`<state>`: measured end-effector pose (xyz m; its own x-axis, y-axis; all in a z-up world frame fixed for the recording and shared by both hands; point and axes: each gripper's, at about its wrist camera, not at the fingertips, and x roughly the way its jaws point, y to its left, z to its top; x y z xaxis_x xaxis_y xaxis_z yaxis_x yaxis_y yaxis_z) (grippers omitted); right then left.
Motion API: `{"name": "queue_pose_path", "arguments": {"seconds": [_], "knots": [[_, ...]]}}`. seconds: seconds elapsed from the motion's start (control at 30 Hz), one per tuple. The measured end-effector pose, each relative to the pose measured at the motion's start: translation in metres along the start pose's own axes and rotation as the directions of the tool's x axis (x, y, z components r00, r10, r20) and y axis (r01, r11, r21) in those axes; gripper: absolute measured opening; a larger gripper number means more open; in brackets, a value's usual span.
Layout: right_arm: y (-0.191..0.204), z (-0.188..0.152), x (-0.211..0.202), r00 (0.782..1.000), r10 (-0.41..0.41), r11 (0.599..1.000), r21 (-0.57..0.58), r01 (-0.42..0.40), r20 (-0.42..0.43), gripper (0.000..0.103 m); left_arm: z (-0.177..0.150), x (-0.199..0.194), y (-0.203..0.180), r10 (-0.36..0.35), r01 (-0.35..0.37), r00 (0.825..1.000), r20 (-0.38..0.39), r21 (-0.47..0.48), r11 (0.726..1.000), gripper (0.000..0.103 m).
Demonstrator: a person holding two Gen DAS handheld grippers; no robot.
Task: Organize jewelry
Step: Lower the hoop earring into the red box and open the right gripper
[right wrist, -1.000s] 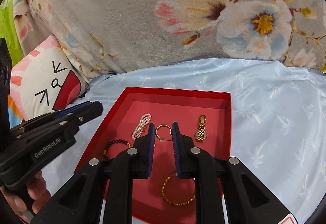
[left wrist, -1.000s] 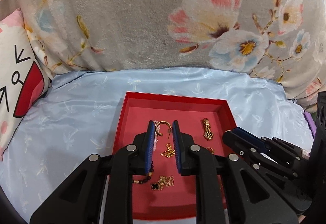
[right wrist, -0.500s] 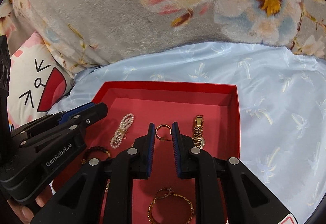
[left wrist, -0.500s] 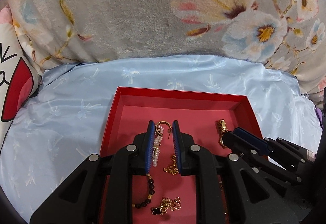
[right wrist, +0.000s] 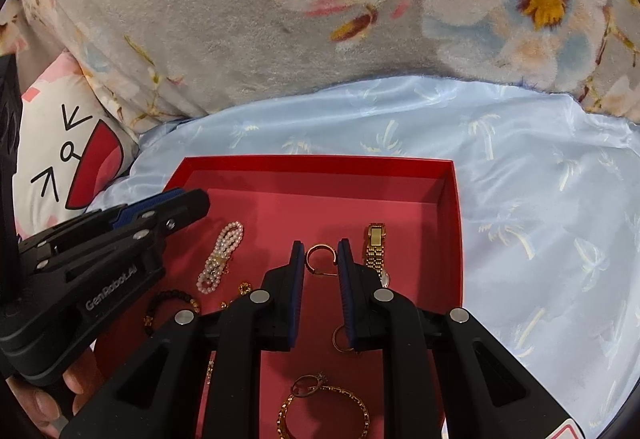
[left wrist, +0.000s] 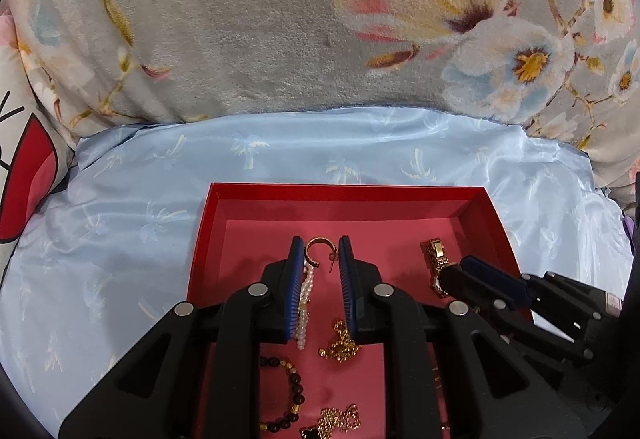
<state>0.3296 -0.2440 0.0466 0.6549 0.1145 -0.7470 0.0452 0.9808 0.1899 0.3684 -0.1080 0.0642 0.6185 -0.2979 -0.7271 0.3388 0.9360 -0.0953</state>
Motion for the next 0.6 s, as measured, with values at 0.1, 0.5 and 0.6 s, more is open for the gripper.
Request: {"name": "queue_pose_path", "arguments": {"seconds": [0.1, 0.5, 0.6], "knots": [[0.001, 0.0, 0.002, 1.0, 0.003, 1.0, -0.004, -0.003, -0.015, 0.016, -0.002, 0.008, -0.002, 0.0, 0.001, 1.0, -0.015, 0.004, 1.0, 0.017], [0.002, 0.001, 0.006, 0.999, -0.015, 1.0, -0.016, 0.015, -0.037, 0.018, -0.008, 0.022, -0.003, 0.026, -0.026, 0.998, -0.054, 0.008, 1.0, 0.018], [0.001, 0.001, 0.007, 0.999, -0.013, 1.0, -0.011, 0.013, -0.037, 0.018, -0.009, 0.024, -0.001, 0.019, -0.019, 0.997, -0.073, 0.001, 1.0, 0.019]]}}
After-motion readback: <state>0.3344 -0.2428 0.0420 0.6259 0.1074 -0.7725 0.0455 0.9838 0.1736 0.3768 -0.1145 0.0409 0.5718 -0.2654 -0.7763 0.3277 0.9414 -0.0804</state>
